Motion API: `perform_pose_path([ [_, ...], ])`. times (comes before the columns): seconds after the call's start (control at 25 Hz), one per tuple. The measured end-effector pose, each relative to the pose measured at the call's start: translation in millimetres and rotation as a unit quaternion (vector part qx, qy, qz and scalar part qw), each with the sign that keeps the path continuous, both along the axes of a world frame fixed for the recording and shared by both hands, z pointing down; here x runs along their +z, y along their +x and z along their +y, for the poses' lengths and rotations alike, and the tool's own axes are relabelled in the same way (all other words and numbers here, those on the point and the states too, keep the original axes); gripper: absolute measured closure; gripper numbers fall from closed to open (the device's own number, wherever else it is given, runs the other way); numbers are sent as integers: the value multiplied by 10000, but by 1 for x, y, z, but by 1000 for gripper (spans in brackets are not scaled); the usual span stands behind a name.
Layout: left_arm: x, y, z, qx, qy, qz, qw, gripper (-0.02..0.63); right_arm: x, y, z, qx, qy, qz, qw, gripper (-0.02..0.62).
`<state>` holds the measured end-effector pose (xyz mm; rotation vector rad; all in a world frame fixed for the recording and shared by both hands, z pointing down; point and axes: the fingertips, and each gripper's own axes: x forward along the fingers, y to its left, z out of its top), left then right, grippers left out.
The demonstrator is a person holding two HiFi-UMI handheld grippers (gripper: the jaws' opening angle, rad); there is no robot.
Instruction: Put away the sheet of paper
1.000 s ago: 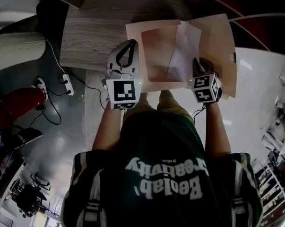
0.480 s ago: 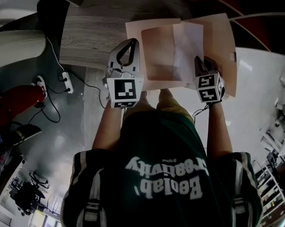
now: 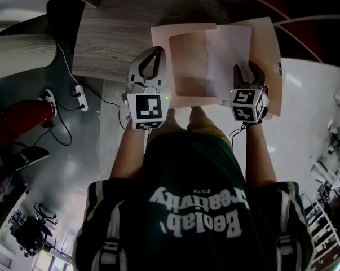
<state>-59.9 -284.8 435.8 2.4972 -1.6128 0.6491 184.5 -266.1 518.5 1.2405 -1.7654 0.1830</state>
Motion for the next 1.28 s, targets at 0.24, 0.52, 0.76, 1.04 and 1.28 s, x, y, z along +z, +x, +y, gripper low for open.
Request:
perform_pose_path([
  [0.24, -6, 7, 1, 43, 35, 12, 10000, 588, -34, 10, -8, 112, 848, 225, 9961, 426],
  [0.52, -7, 14, 5, 76, 27, -7, 10000, 588, -27, -10, 0, -142, 614, -378, 9973, 552],
  [0.76, -6, 18, 4, 72, -4, -27, 10000, 588, 2, -29, 3, -158, -76, -945, 9954, 561],
  [1.04, -1, 17, 6, 37, -75, -39, 10000, 588, 54, -48, 7, -257, -738, -744, 9942, 561],
  [1.28, 6, 14, 7, -59, -146, -76, 9998, 588, 90, -44, 1, -40, -1068, -728, 9916, 560],
])
